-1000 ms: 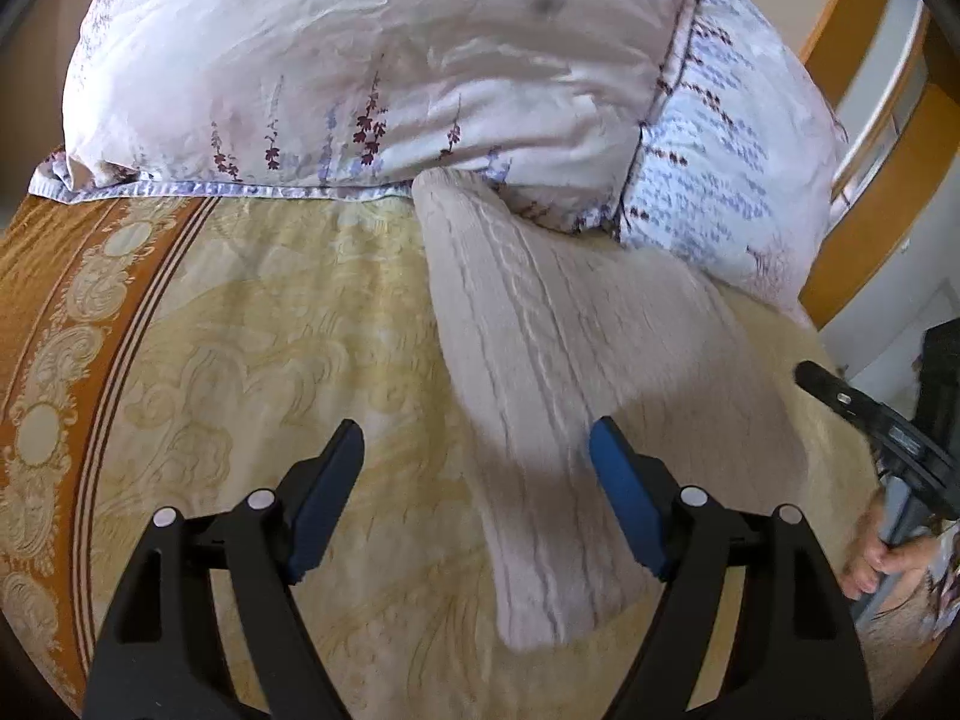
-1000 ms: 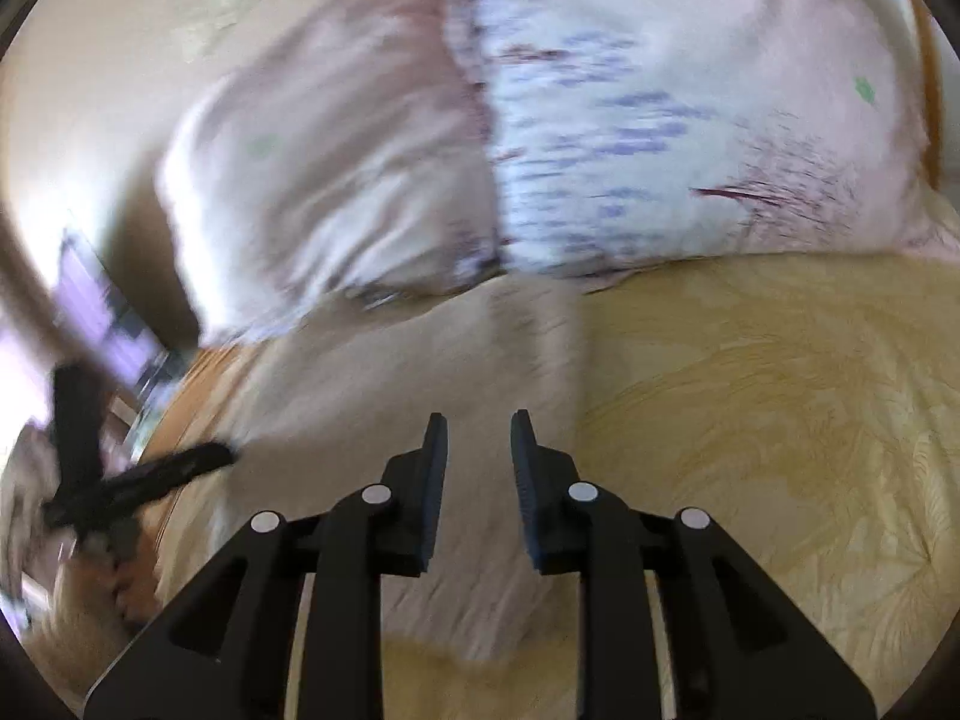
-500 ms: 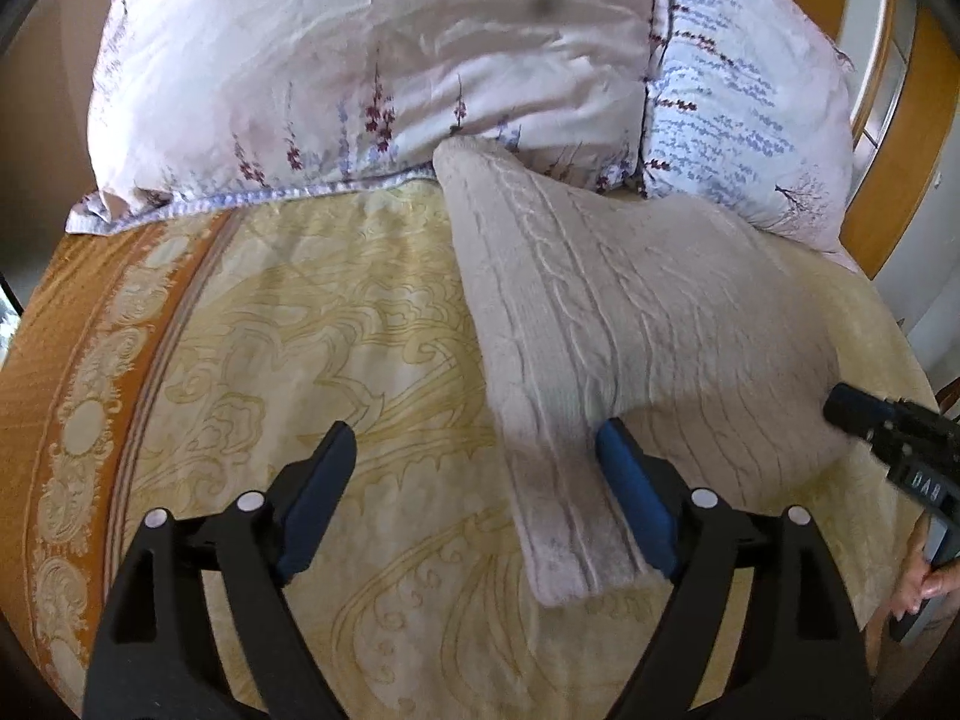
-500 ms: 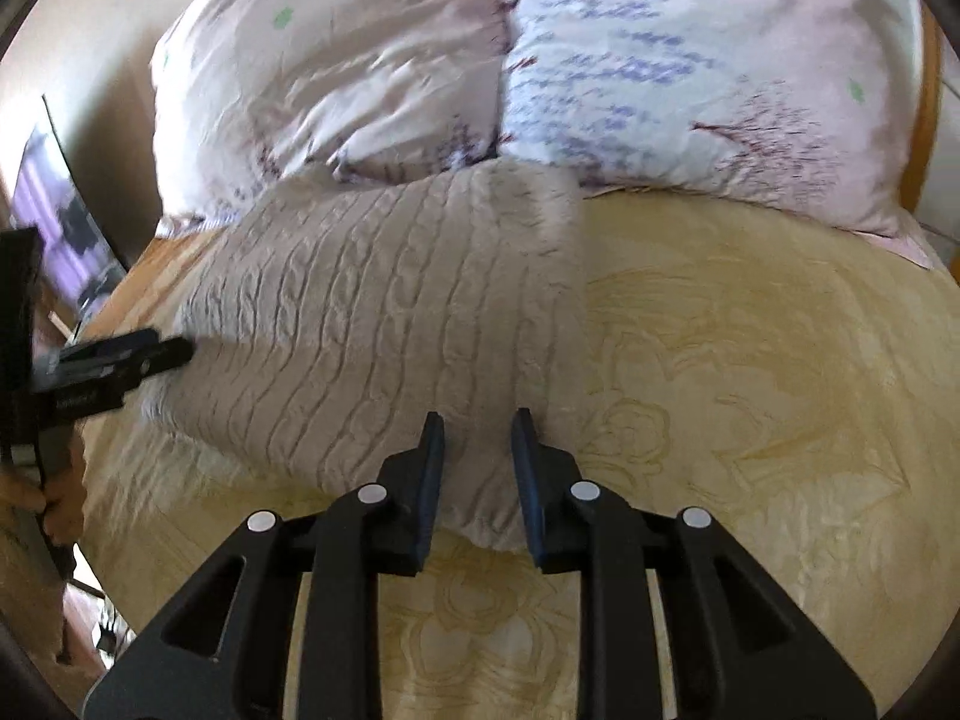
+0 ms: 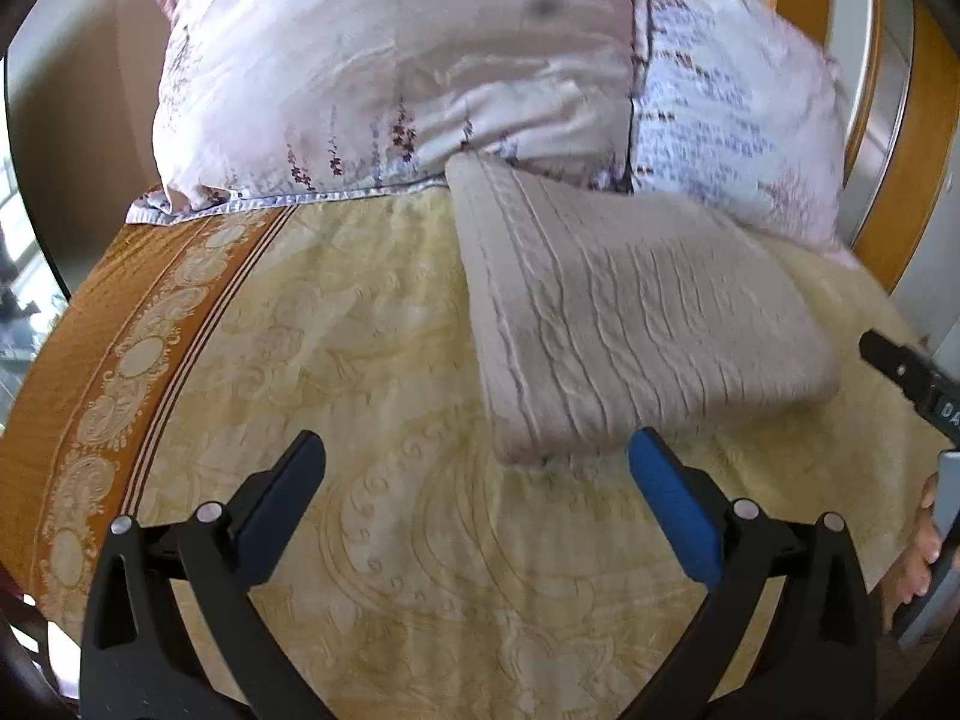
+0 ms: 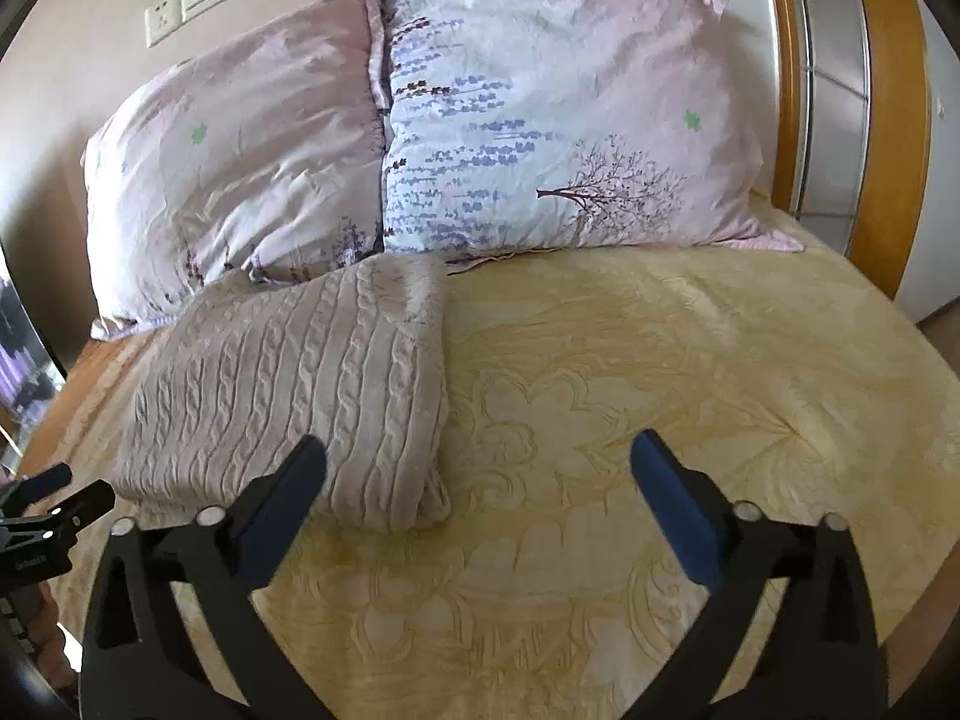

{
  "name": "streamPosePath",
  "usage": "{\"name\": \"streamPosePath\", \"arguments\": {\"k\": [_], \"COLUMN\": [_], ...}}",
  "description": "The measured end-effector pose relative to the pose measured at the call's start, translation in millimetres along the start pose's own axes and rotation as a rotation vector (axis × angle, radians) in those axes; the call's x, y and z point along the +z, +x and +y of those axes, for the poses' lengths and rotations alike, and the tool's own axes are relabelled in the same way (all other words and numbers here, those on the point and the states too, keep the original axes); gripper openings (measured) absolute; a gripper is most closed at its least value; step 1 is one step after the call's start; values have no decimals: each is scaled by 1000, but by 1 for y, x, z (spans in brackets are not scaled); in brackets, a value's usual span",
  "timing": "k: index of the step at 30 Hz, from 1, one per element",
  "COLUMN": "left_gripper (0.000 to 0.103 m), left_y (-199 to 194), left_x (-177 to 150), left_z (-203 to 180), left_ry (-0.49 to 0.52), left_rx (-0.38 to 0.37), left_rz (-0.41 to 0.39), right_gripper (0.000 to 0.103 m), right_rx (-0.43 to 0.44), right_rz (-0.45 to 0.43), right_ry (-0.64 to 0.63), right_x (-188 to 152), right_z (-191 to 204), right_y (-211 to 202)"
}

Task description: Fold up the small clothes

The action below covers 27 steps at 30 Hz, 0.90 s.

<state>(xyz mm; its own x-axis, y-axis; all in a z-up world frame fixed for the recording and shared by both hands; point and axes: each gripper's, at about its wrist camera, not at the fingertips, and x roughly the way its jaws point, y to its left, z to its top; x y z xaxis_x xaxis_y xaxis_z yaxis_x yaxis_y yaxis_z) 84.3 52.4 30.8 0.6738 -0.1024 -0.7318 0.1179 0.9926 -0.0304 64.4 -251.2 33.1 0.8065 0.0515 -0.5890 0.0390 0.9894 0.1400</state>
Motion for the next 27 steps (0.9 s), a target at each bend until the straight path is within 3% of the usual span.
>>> {"name": "streamPosePath", "arguments": {"k": [3,11,20,27], "left_gripper": [101,101,101,101], "left_y": [5,12,19,31], "left_x": [-3,-7,-9,-12], "left_z": [-8,-15,-15,-16], "left_ry": [13,11,-7,1], "left_rx": [7,1,-14,14], "left_rz": [45,111,157,202], "right_gripper": [102,102,102,102], "right_rx": [-14,67,48,43], "right_rz": [29,93,168,223], "right_ry": [-50,-99,-119,-114], "right_x": [-7,-19,-28,-35], "right_z": [14,39,51,54], "right_y": [2,7,20,31]}}
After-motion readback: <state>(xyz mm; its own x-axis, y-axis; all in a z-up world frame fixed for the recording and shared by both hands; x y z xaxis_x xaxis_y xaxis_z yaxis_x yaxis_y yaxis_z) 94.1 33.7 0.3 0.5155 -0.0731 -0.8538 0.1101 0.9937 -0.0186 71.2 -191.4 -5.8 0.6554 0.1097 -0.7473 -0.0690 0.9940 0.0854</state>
